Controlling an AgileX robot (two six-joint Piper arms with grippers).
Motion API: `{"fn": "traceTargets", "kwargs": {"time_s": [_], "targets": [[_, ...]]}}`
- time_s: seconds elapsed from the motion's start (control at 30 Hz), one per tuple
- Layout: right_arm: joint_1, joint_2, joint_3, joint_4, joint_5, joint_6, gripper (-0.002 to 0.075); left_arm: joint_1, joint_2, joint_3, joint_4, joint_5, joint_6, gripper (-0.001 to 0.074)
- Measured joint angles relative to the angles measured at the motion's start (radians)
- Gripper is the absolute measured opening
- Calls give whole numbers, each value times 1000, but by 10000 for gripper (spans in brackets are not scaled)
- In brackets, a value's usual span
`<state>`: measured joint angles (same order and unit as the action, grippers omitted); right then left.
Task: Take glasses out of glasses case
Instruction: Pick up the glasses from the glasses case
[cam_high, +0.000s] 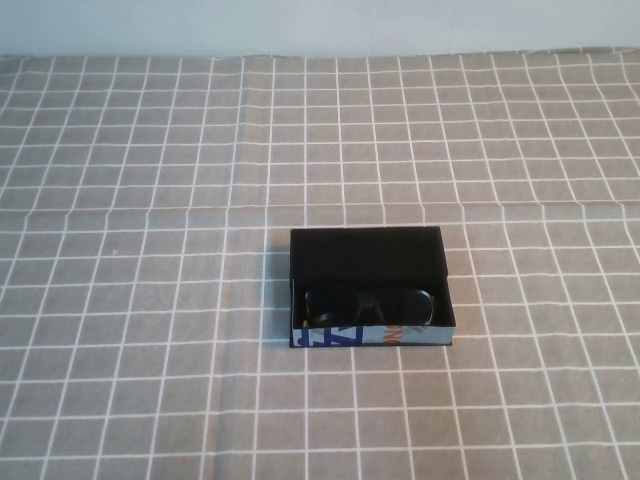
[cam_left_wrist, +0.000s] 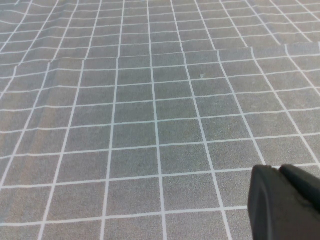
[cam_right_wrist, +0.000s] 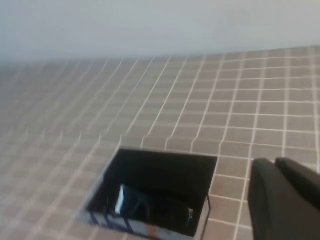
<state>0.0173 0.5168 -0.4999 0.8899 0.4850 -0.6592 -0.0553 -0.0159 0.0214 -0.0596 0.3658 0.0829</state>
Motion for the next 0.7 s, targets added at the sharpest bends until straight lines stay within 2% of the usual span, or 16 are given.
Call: {"fn": "traceTargets", "kwargs": {"time_s": [0.17, 0.27, 0.4, 0.7], "targets": [[0, 305, -261, -9, 239, -342, -18, 0, 0, 0, 0, 0, 0, -5], [0, 480, -404, -33, 396, -463, -18, 0, 0, 0, 0, 0, 0, -5], [47, 687, -578, -171, 504, -506, -18, 0, 0, 0, 0, 0, 0, -5], [319, 1061, -861, -566, 533, -411, -18, 0, 0, 0, 0, 0, 0, -5]]}}
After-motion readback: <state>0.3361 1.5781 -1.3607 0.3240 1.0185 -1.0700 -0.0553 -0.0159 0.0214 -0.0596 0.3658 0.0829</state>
